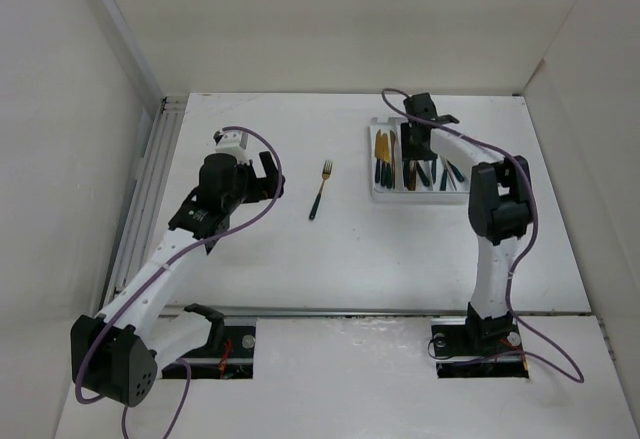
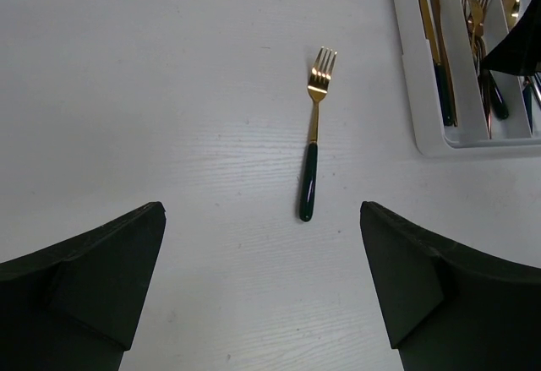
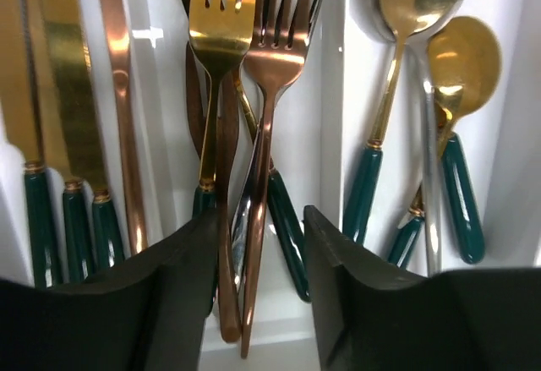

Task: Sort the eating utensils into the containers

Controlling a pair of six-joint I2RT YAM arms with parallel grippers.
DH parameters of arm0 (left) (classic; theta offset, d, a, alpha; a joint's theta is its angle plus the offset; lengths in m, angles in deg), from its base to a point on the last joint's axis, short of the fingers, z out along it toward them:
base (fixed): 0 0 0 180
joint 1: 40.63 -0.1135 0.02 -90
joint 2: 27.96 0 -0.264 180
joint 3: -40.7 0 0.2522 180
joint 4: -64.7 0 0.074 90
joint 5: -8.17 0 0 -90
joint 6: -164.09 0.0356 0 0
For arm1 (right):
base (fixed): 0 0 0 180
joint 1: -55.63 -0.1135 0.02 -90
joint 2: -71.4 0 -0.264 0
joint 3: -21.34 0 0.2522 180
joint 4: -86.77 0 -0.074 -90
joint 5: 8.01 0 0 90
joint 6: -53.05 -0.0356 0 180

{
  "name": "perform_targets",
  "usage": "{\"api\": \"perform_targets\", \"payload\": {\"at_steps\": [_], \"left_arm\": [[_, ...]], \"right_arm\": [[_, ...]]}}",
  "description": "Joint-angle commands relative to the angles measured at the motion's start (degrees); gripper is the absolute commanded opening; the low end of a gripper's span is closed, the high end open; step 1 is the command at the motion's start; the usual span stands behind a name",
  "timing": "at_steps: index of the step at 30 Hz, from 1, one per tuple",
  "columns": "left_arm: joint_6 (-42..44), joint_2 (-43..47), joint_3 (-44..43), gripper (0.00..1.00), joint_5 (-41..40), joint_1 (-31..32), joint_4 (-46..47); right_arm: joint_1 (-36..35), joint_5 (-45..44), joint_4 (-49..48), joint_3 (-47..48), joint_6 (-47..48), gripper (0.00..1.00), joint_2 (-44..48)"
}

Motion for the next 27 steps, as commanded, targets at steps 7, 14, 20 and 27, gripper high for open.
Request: {"api": "perform_targets", "payload": {"at_steps": [7, 14, 20, 27], "left_arm": [[-0.42, 2.27, 1.41, 1.00, 0.79, -0.26, 2.05], [-1.57, 4.03, 1.42, 1.00, -2.11, -0.78, 1.53], [-2.17, 8.23, 3.35, 1.00, -6.85, -1.92, -0.32], [-2.71, 12.46, 5.98, 1.00, -7.48, -3.68, -1.99]], "right_arm": [[-9.54, -2.97, -3.10, -4.30, -7.25, 0.65, 18.00], [-24.22, -2.37, -3.82, -1.45, -20.17, 0.68, 11.34], [-28.80, -0.43, -2.14, 6.04, -25.89, 0.67, 0.88], [-32.49, -5.60, 3.48, 12.11, -27.13, 0.65, -7.65]]}}
